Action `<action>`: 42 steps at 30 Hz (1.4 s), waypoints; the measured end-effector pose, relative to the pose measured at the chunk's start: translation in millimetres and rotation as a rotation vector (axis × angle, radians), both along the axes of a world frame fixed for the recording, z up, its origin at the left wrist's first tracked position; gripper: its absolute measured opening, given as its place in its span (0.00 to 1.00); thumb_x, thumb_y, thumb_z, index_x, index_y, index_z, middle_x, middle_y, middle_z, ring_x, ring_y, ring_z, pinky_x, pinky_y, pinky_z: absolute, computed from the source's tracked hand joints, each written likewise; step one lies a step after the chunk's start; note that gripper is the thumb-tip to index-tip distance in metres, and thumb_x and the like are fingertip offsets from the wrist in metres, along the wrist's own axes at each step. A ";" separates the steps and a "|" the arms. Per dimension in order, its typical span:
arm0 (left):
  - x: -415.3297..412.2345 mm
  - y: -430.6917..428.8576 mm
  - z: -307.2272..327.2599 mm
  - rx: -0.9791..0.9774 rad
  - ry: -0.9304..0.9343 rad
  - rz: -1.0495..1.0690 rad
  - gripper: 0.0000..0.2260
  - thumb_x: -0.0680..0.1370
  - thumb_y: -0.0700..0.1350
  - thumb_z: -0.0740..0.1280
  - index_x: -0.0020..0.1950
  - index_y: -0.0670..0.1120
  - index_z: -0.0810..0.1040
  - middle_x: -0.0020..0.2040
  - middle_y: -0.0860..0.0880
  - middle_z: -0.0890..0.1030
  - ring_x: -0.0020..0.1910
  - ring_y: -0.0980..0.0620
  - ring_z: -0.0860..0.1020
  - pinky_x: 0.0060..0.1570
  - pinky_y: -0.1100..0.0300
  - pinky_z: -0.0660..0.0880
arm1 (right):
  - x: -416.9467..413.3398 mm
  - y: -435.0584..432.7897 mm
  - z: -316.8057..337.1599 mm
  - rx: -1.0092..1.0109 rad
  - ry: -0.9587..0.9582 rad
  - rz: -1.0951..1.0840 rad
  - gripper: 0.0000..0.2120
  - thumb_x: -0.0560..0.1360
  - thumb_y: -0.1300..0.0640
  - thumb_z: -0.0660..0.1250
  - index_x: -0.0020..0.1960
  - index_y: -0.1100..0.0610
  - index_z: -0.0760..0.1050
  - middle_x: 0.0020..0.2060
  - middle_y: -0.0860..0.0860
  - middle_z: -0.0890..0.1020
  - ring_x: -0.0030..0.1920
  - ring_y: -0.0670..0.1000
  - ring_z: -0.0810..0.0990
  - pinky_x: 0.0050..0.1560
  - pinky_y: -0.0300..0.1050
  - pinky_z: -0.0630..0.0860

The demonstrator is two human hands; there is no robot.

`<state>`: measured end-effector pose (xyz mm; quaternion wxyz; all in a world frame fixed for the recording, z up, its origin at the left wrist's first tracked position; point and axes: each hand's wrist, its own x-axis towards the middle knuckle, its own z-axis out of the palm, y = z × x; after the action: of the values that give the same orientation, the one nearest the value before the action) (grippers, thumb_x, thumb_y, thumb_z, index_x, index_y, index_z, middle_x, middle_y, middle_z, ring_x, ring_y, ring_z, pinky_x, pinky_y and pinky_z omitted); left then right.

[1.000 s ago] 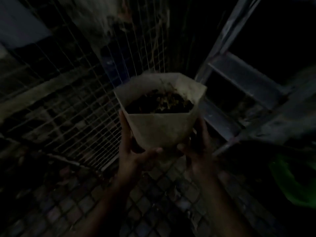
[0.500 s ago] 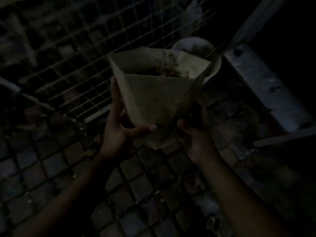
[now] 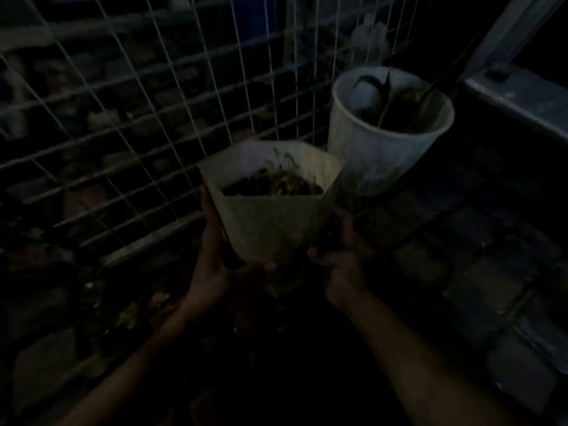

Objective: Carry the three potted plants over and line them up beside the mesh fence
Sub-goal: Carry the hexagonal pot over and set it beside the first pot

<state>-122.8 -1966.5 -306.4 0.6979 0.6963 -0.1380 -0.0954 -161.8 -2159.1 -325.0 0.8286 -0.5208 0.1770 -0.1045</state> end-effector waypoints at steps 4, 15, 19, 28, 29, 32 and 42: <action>21.3 6.0 0.2 -0.003 -0.118 -0.050 0.65 0.61 0.63 0.83 0.82 0.64 0.38 0.86 0.56 0.50 0.83 0.55 0.58 0.75 0.61 0.68 | 21.9 -9.6 9.4 -0.128 -0.030 0.079 0.37 0.59 0.72 0.71 0.65 0.50 0.71 0.62 0.56 0.81 0.64 0.58 0.79 0.47 0.48 0.82; 22.6 15.6 -15.0 0.030 -0.097 -0.002 0.70 0.62 0.75 0.75 0.82 0.35 0.41 0.83 0.46 0.53 0.79 0.65 0.61 0.73 0.72 0.63 | 35.4 -3.3 -5.8 -0.326 0.026 0.164 0.47 0.62 0.86 0.70 0.70 0.49 0.63 0.59 0.47 0.78 0.54 0.40 0.82 0.43 0.38 0.83; 33.6 2.5 -27.3 0.100 -0.095 0.036 0.69 0.63 0.68 0.79 0.83 0.41 0.37 0.84 0.49 0.51 0.82 0.59 0.58 0.80 0.56 0.63 | 38.8 -3.7 -1.9 -0.370 -0.008 0.162 0.53 0.55 0.78 0.78 0.72 0.50 0.61 0.71 0.58 0.72 0.69 0.55 0.72 0.50 0.40 0.83; 49.5 -38.6 -34.1 0.187 -0.183 0.097 0.70 0.61 0.67 0.80 0.84 0.46 0.35 0.84 0.47 0.49 0.81 0.62 0.59 0.75 0.67 0.64 | 33.4 4.6 13.4 -0.464 -0.037 -0.041 0.62 0.59 0.35 0.82 0.82 0.48 0.51 0.79 0.51 0.65 0.78 0.52 0.65 0.75 0.61 0.68; 51.8 -41.6 -34.8 0.182 -0.165 0.098 0.69 0.61 0.66 0.81 0.84 0.49 0.36 0.85 0.45 0.51 0.82 0.56 0.61 0.76 0.61 0.66 | 33.9 5.5 16.8 -0.473 -0.035 -0.077 0.62 0.60 0.33 0.80 0.82 0.48 0.51 0.80 0.50 0.64 0.79 0.51 0.64 0.76 0.60 0.67; 64.7 -48.2 -39.8 0.217 -0.090 0.086 0.63 0.61 0.63 0.78 0.85 0.47 0.44 0.83 0.42 0.59 0.81 0.44 0.65 0.76 0.47 0.69 | 38.8 7.0 31.2 -0.493 -0.015 -0.157 0.61 0.60 0.31 0.77 0.83 0.47 0.50 0.81 0.49 0.60 0.80 0.50 0.60 0.78 0.59 0.63; 72.7 -69.7 -42.1 0.105 -0.123 0.138 0.72 0.55 0.57 0.84 0.84 0.52 0.36 0.84 0.42 0.54 0.80 0.47 0.66 0.69 0.64 0.75 | 55.2 -10.9 36.8 -0.648 -0.015 -0.134 0.51 0.67 0.37 0.64 0.83 0.52 0.47 0.82 0.52 0.56 0.81 0.50 0.57 0.79 0.55 0.59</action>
<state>-50.1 -2036.2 -348.5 0.6557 0.7442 -0.1271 -0.0114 -106.6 -2170.1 -288.2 0.6124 -0.7437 0.1621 -0.2134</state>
